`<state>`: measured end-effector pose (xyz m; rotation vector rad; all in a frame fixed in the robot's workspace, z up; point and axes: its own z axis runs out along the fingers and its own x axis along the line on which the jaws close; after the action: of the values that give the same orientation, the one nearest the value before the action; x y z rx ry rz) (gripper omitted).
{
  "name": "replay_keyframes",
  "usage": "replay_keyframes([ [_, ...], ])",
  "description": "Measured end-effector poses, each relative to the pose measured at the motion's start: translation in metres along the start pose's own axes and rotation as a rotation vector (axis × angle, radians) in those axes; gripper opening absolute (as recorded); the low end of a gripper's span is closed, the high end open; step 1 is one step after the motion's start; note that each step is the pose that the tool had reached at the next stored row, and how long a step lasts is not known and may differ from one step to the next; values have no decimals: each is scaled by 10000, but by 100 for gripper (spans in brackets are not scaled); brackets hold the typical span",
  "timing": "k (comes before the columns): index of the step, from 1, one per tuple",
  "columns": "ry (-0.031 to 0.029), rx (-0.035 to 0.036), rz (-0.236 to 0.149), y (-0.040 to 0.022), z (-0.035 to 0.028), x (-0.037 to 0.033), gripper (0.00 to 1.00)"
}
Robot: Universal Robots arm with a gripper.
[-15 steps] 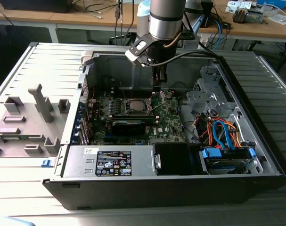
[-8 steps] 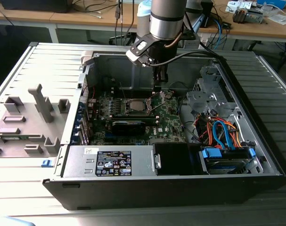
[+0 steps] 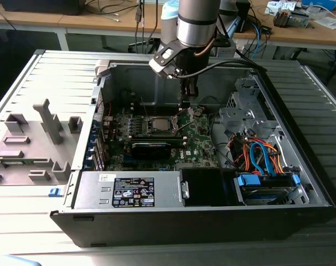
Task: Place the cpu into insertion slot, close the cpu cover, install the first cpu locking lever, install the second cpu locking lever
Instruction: 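Close the cpu cover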
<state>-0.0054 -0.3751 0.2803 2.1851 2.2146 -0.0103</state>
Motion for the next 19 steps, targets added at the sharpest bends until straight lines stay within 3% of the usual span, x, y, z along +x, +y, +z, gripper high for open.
replay_keyframes([
  [19, 0, 1, 0, 100, 2, -1, 11],
])
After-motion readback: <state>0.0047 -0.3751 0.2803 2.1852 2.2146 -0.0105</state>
